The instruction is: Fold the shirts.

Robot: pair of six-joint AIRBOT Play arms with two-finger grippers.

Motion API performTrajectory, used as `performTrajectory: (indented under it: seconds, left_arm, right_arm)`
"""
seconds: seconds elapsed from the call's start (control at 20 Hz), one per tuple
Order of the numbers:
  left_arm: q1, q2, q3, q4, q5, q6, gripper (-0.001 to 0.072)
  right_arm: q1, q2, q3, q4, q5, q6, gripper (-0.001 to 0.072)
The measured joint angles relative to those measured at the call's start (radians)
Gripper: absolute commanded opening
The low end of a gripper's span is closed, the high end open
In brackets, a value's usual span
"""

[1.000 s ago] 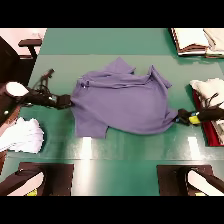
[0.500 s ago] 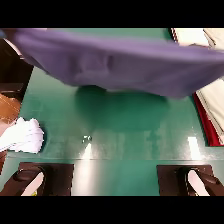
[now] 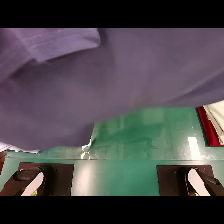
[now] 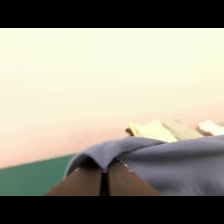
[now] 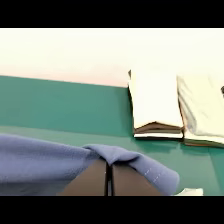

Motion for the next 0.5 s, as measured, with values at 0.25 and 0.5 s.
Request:
performTrajectory:
  seconds: [0.25,0.5]
  left_arm:
    - [0.000,-0.198,-0.068,0.026,-0.183,-0.019,0.0019]
    - [0.000,-0.449,-0.269,0.033,-0.252,-0.015,0.0020]
  right_arm:
    - [0.172,-0.192,-0.057,-0.093,0.099,0.070,0.0016]
    - [0.349,-0.447,-0.209,-0.279,0.144,0.111,0.0016]
